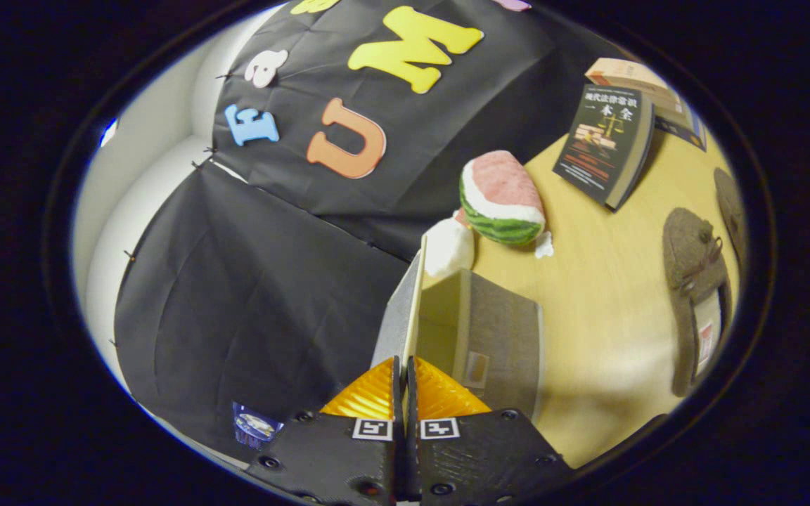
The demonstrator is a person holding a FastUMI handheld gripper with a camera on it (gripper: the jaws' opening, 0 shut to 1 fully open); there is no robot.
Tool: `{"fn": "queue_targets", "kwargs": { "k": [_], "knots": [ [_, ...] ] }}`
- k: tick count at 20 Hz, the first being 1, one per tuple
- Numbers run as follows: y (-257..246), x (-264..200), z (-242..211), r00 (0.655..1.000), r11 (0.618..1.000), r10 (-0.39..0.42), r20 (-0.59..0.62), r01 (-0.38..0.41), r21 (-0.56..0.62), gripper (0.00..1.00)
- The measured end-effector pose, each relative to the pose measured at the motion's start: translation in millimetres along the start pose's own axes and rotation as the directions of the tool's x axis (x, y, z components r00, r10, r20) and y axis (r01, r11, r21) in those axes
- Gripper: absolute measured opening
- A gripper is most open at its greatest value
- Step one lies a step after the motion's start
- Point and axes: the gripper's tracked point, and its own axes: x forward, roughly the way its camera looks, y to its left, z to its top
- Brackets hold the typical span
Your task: Open the storage box then place both shoes into the box .Put the left shoe in first, then the right shoe, with the right side of both shoes facing outward in a uniform manner.
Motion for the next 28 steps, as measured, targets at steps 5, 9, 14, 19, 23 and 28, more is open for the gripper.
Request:
{"fn": "queue_targets", "kwargs": {
  "k": [5, 9, 14, 19, 23, 28],
  "knots": [
    [94, 17, 12, 0.999, 0.979, 0.034, -0.007, -0.035, -0.202, 0.0],
    [153, 57, -4, 0.998, 0.943, 0.046, -0.044, -0.058, -0.329, 0.0],
    [192, 103, -32, 0.999, 0.891, 0.021, -0.048, -0.04, -0.453, 0.17],
    [198, 117, -40, 1.0, 0.834, -0.025, -0.018, 0.011, -0.551, 0.73],
    [188, 90, -19, 0.992, 0.75, -0.066, 0.109, 0.121, -0.65, 0.9],
    [157, 28, 22, 0.959, 0.681, -0.115, 0.258, 0.266, -0.683, 0.95]
  ]
}}
